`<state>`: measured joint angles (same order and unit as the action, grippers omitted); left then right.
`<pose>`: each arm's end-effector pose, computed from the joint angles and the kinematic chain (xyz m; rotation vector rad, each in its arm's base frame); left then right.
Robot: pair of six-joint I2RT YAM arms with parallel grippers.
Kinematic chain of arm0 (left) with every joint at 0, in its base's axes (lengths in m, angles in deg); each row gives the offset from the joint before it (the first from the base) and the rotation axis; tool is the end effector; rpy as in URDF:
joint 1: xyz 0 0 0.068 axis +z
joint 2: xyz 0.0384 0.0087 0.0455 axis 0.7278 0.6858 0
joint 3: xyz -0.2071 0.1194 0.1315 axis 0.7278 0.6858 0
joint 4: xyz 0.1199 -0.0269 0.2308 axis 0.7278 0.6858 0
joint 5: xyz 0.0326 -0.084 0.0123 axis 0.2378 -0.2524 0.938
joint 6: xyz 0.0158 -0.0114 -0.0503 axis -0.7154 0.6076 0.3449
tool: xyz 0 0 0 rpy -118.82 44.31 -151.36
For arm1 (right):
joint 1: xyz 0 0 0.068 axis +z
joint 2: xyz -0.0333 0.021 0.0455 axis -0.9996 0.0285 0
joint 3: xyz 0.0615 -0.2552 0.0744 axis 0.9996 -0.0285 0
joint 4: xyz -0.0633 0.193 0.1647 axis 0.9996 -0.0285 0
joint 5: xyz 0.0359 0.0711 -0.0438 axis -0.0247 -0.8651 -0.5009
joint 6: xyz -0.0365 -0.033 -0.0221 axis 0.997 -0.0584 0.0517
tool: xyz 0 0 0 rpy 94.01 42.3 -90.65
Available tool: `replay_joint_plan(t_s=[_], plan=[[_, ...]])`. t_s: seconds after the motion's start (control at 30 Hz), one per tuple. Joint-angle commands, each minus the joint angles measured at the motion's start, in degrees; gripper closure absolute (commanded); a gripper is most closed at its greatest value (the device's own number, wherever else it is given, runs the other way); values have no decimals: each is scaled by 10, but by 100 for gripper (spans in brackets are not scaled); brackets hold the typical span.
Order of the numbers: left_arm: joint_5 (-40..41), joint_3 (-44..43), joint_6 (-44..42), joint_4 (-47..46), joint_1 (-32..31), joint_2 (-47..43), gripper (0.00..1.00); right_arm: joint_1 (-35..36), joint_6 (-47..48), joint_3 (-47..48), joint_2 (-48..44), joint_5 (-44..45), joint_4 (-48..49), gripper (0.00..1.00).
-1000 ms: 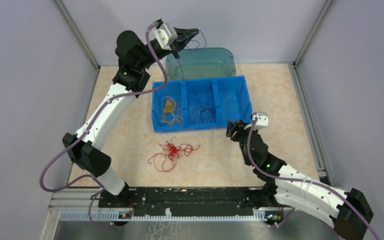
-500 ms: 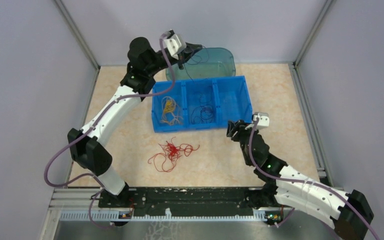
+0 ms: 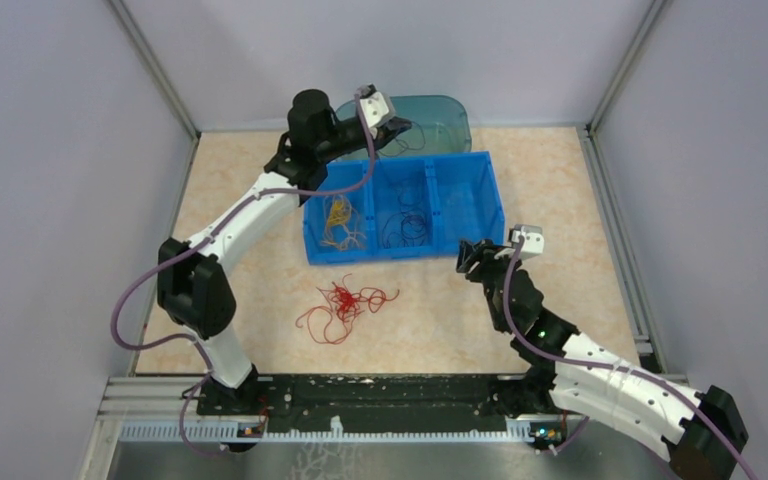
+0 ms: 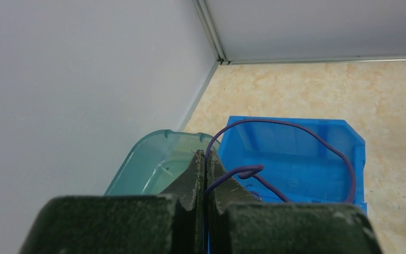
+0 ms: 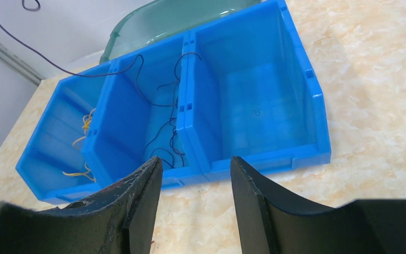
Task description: Untangle the cables
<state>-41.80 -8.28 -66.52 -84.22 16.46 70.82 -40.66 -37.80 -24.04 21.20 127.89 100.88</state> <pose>0.3554 -0.2313 0.3915 1.1113 1.1249 -0.5892 0.1269 0.1046 0.2471 0.2339 1.6245 0.3885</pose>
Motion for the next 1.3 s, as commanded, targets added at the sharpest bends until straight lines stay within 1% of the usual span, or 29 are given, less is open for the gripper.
replay_joint_plan(t_s=[0.0, 0.13, 0.2, 0.23, 0.3, 0.43, 0.77, 0.97, 1.1, 1.27], plan=[[4, -67, -5, -20, 3, -5, 100, -5, 8, 19, -2, 5, 17, 49], [-5, -186, 5, -3, 6, 23, 100, -7, 0, 21, 7, -1, 22, 49], [-8, -224, 17, 0, 6, 33, 100, -8, -7, 23, 14, -7, 24, 49], [-10, -229, 20, -1, 6, 33, 100, -8, -10, 24, 17, -10, 24, 49], [-10, -212, 24, -10, 4, 22, 100, -7, -14, 25, 23, -15, 23, 49], [-11, -148, 24, -27, 2, -3, 100, -9, -15, 26, 23, -17, 18, 49], [-8, -63, 26, -36, 2, -8, 100, -9, -15, 23, 20, -12, 19, 49], [2, -30, 8, -28, 2, 17, 100, -9, -12, 27, 18, -11, 17, 49], [1, -14, 10, -26, 2, 37, 100, -9, -11, 24, 13, -7, 14, 49], [19, -6, 14, -8, 0, 65, 100, -9, -11, 17, 4, -1, 15, 49]])
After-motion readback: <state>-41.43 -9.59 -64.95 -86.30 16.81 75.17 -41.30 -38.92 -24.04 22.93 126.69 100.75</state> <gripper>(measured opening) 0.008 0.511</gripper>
